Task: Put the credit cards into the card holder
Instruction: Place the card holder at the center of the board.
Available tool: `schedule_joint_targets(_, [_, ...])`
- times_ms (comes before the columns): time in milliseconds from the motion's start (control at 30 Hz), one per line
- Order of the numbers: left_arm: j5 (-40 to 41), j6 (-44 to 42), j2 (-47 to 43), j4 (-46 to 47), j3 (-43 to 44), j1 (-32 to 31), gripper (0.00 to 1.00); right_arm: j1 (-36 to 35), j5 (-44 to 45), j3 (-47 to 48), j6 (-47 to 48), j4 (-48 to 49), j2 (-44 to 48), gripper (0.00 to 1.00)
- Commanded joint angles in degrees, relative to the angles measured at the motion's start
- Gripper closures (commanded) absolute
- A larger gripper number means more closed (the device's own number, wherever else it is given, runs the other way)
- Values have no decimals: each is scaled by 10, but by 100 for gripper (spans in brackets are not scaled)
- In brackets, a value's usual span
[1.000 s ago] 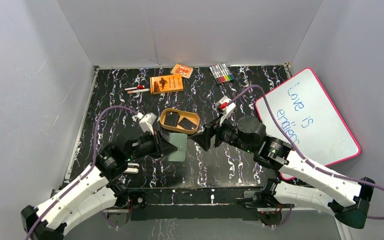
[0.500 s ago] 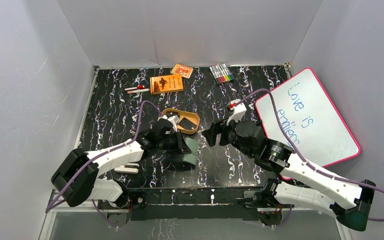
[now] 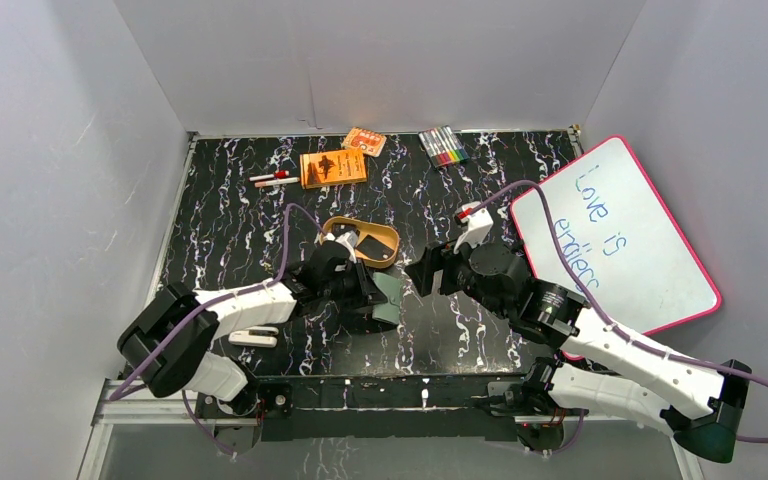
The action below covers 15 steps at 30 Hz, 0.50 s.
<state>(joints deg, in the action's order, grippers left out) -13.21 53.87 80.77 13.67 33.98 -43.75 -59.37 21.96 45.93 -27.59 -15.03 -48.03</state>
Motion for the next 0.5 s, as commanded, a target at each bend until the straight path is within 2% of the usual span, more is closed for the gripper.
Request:
schedule_joint_targets(0, [34,16,9,-2,-4,-4,100,0,4,-7,-10,18,17,17])
schedule_joint_targets(233, [53,24,21,-18,-12,-4,100,-1,5,-8,-14,12,24,17])
schedule_joint_targets(467, [63,20,17,-37,-13,-4,95,0,5,-13,-18,13,25,17])
